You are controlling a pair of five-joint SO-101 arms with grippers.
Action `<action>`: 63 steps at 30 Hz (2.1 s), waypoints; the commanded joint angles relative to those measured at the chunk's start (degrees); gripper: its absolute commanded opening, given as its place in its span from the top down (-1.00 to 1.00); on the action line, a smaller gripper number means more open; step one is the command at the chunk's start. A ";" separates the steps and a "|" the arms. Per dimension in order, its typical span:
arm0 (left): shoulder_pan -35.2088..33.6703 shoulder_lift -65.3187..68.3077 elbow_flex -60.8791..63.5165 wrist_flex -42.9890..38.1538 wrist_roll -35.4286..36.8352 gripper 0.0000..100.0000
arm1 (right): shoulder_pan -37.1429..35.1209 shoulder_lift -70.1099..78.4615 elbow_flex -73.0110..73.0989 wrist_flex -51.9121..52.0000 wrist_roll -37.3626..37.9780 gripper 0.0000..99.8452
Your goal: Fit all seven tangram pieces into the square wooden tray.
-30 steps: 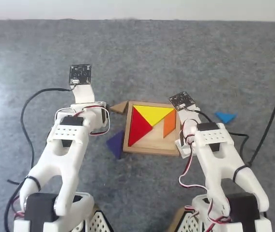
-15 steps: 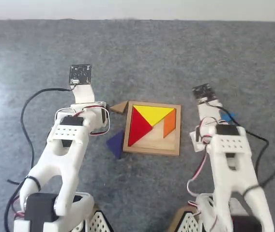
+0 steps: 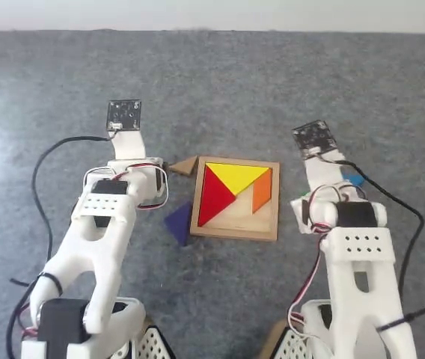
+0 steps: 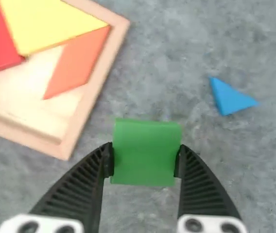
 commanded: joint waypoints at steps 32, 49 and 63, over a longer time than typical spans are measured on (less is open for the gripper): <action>10.73 45.27 -64.84 43.60 -32.70 0.69 | 1.63 -1.89 18.29 -20.26 -2.99 0.82; 10.46 45.27 -53.32 33.85 -32.09 0.69 | 1.54 -1.89 19.34 -22.99 -4.22 0.82; 10.37 45.36 -53.14 34.81 -31.03 0.69 | 1.54 -1.89 19.34 -22.99 -4.04 0.82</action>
